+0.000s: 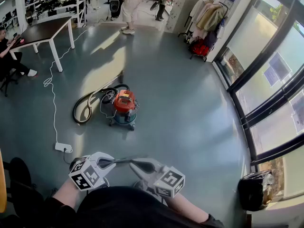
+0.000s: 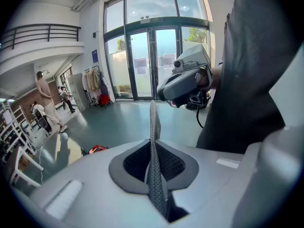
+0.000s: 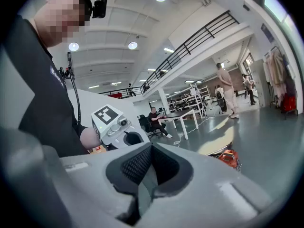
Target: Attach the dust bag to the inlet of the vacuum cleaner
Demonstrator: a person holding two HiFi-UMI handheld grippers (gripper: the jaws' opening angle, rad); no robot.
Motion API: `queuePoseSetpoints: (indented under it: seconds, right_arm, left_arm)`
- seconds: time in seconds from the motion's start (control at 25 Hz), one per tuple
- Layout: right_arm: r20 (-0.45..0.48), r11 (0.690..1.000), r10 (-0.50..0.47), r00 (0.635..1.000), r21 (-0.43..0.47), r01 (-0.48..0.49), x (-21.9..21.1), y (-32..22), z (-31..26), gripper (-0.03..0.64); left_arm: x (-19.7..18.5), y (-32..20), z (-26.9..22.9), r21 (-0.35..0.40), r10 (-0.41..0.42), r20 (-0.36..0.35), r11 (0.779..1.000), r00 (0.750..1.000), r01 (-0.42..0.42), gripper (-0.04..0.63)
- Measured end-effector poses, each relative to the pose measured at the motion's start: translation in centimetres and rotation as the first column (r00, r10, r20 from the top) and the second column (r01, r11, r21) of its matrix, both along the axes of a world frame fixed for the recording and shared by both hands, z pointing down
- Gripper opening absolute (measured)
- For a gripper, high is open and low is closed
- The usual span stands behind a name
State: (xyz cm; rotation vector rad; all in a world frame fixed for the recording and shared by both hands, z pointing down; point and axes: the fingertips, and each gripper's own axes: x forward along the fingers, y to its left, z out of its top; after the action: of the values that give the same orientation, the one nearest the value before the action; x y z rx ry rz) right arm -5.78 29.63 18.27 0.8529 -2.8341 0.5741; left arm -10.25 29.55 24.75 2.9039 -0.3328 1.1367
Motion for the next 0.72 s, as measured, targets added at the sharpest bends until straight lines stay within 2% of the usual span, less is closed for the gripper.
queuePoseSetpoints:
  seconds: [0.56,0.72]
  right_arm:
    - [0.012,1.000,-0.010,1.000,-0.019,0.010,0.5,0.9,0.5,-0.008]
    - [0.033,1.000,-0.017,0.999,0.007,0.017,1.2,0.9,-0.2,-0.008]
  left_arm:
    - [1.1,1.0,0.3,-0.004,0.023,0.002,1.000,1.000,-0.023,0.039]
    - [1.8,0.9,0.3,-0.006,0.016,0.005,1.000,1.000,-0.016,0.040]
